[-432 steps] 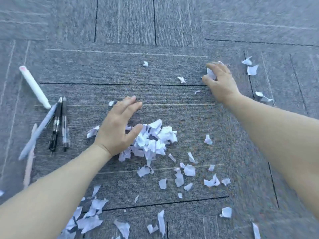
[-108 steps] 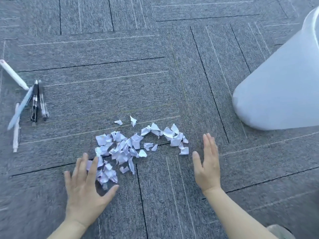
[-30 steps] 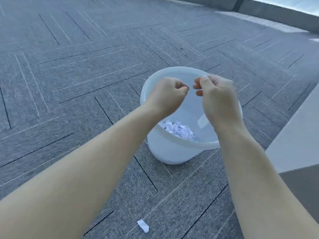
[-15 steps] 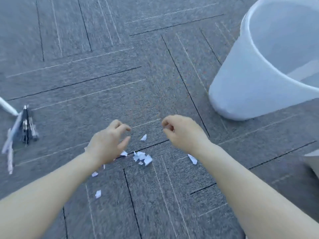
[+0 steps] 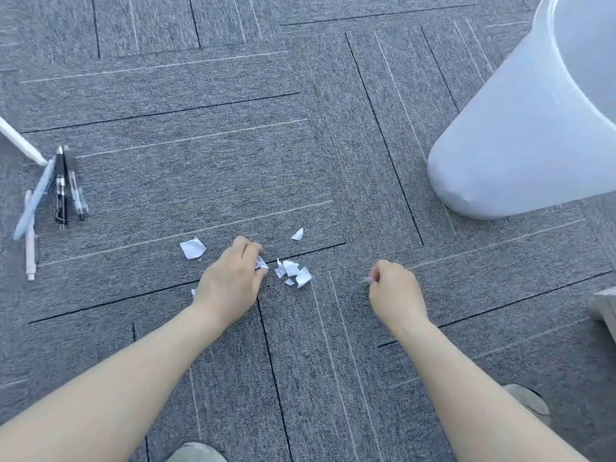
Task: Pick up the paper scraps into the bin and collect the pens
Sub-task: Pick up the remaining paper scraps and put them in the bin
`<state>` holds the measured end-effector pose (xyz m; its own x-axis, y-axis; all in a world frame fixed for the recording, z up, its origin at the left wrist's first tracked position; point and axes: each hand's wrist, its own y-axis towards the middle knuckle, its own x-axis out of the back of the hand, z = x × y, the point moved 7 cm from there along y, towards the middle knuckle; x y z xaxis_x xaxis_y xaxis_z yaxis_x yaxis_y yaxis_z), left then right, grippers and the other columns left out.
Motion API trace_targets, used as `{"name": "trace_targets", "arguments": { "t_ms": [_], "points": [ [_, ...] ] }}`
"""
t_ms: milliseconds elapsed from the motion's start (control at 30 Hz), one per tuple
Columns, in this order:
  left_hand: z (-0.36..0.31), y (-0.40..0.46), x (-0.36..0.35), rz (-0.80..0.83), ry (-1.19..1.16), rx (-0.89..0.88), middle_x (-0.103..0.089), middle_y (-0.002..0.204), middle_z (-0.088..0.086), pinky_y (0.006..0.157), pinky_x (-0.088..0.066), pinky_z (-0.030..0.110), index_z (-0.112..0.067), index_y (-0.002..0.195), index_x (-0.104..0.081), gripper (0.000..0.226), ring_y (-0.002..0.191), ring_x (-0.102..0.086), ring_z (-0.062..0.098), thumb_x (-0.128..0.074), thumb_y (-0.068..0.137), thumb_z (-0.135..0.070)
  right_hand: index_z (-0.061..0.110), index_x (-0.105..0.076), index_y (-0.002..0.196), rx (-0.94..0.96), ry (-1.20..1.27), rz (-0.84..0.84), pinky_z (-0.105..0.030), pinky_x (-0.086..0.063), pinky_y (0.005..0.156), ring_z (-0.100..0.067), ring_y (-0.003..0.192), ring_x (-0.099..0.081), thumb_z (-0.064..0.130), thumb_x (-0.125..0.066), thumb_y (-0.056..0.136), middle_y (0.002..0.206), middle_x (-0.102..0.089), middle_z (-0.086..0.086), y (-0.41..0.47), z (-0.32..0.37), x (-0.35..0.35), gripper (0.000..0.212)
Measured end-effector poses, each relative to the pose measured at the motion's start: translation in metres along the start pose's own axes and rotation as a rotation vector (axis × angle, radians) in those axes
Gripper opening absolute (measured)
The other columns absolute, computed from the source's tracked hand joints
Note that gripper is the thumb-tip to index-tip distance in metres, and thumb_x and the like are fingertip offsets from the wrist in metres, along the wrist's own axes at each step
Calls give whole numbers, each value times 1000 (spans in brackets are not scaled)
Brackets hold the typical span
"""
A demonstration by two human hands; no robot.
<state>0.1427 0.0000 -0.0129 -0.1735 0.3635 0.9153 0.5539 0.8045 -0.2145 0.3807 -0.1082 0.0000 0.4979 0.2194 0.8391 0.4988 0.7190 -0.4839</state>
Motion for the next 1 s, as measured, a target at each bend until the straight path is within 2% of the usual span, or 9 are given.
{"name": "trace_targets", "arguments": {
  "t_ms": [200,300,367,500,633,733,833,900,1000],
  "points": [
    [-2,-1,3,-10,-95,-96,-52,89,1,62,-48,28,-11,90,-58,4,75,-54,18,-57,89,-15,18,-56,110,414,110,105,-32,-44,70,-21,85,-55,15,-50,93,106,-51,3,-20,98,-29,18],
    [14,-13,15,-99,-88,-22,-49,88,-2,48,-43,29,-14,88,-56,9,69,-50,16,-61,82,-20,26,-39,131,464,-5,135,-34,-45,68,-24,96,-54,33,-59,89,119,-40,0,-18,115,-47,48],
    [29,-22,21,-121,-34,81,-47,96,-2,47,-38,24,-18,103,-54,29,69,-49,15,-62,80,-33,25,-33,136,491,-89,113,-35,-47,69,-23,102,-50,42,-64,87,121,-37,-3,-17,116,-55,61],
    [38,-31,9,2,133,175,-40,104,2,55,-45,31,-26,126,-37,57,84,-52,19,-53,82,-58,19,-44,128,562,-110,-5,-32,-38,56,-21,77,-45,37,-60,92,113,-42,-5,-13,121,-57,43],
    [23,-30,3,-46,176,-62,-46,89,8,44,-46,34,-13,104,-48,31,67,-52,24,-65,85,-31,14,-53,95,705,-174,-131,-26,-28,39,-18,51,-28,12,-72,83,90,-51,-5,-13,129,-58,23],
    [20,-28,-1,-34,178,-177,-50,81,8,40,-31,27,-12,91,-51,28,59,-51,24,-71,74,-5,13,-52,88,714,-203,-90,-24,-31,38,-16,45,-33,-1,-76,73,88,-53,-4,-10,133,-64,32],
    [24,-24,3,-63,82,-173,-51,79,7,39,-32,26,-10,90,-53,29,53,-46,21,-67,72,8,9,-56,97,696,-113,-37,-26,-45,56,-20,67,-55,6,-62,91,100,-54,-4,-5,137,-60,9],
    [37,-23,15,-163,-32,-77,-53,81,8,41,-37,25,-6,90,-55,20,50,-43,19,-62,79,9,7,-59,99,567,128,-73,-24,-43,68,-16,78,-55,14,-52,98,100,-54,-1,5,133,-39,9],
    [65,-24,41,-307,-193,157,-53,93,12,55,-44,31,-1,97,-56,8,64,-51,23,-52,91,-4,10,-59,100,409,226,-135,-20,-39,65,-8,73,-47,19,-48,100,100,-53,1,26,124,-20,14]
  ]
}}
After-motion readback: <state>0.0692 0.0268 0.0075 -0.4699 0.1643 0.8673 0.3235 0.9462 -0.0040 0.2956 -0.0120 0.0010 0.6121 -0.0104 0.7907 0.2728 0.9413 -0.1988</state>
